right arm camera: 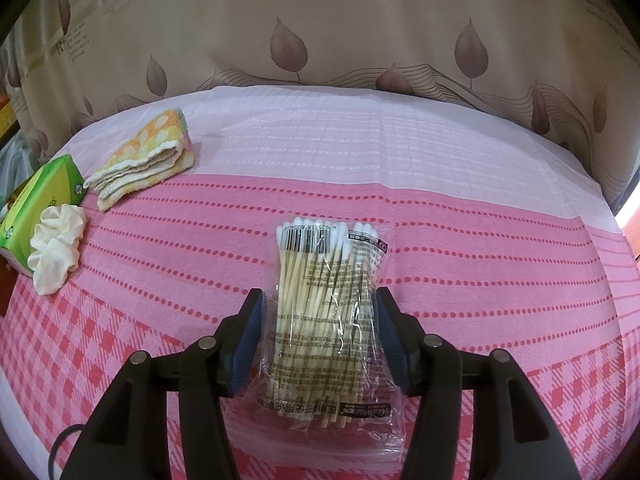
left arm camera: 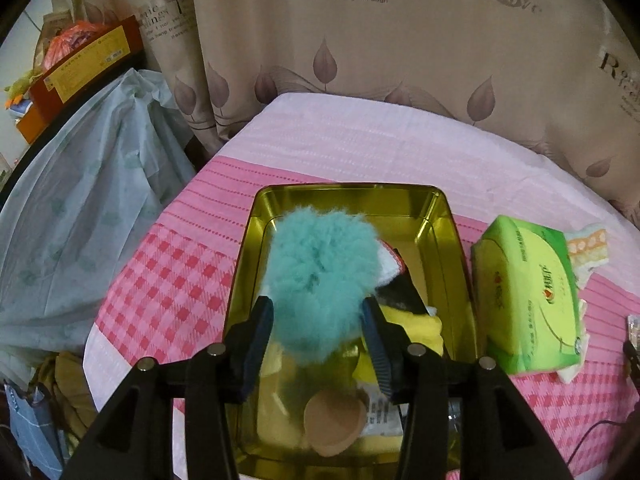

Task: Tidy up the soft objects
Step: 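Carry the teal pom-pom into the gold tin and open the left tool, then carry the cotton swab packet into the gold tin and open the right tool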

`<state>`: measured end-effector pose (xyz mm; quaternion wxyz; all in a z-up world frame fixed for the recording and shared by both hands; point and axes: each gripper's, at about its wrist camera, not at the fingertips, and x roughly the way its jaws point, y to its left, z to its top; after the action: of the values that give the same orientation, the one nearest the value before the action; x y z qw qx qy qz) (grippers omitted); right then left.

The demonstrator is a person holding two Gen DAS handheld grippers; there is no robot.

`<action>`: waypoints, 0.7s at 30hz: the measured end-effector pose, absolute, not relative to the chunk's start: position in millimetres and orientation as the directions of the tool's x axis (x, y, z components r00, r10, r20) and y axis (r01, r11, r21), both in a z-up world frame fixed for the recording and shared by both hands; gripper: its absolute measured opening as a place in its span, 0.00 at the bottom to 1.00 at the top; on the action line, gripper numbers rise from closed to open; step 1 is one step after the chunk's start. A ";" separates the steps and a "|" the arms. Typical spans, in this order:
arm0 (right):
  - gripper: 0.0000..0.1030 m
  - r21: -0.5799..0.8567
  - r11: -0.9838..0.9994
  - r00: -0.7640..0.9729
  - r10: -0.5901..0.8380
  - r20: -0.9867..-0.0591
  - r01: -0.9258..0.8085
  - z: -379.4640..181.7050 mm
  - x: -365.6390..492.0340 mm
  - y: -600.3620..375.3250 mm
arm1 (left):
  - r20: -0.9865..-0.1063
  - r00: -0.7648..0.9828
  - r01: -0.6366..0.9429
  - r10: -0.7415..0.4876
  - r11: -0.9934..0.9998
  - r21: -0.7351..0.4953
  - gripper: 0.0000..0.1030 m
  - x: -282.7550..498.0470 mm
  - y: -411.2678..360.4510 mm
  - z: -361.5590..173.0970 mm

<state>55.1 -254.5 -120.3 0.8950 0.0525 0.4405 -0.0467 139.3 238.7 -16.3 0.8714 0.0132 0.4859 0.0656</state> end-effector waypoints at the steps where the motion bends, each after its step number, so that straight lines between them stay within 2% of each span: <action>1: 0.51 0.053 0.990 0.607 -0.037 -0.794 0.129 -120.2 54.6 -255.4 | -0.841 0.527 -0.098 0.119 0.992 0.079 0.45 134.4 238.3 -14.7; 15: 0.51 0.026 0.991 0.605 -0.058 -0.794 0.128 -118.7 50.9 -254.3 | -0.806 0.581 -0.042 0.112 0.993 0.108 0.45 92.2 221.5 -14.7; 19: 0.39 0.013 0.992 0.608 -0.065 -0.791 0.124 -116.6 46.0 -254.5 | -0.812 0.578 -0.030 0.082 0.996 0.079 0.45 90.6 221.5 -18.0; 21: 0.37 0.005 0.992 0.608 -0.073 -0.791 0.125 -114.9 46.8 -246.3 | -0.813 0.578 -0.033 0.074 0.997 0.067 0.45 90.0 222.9 -18.4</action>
<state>46.8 -246.3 -114.9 0.8961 0.0298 0.4393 -0.0551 90.0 222.9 -18.4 0.8879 0.0221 0.4584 0.0300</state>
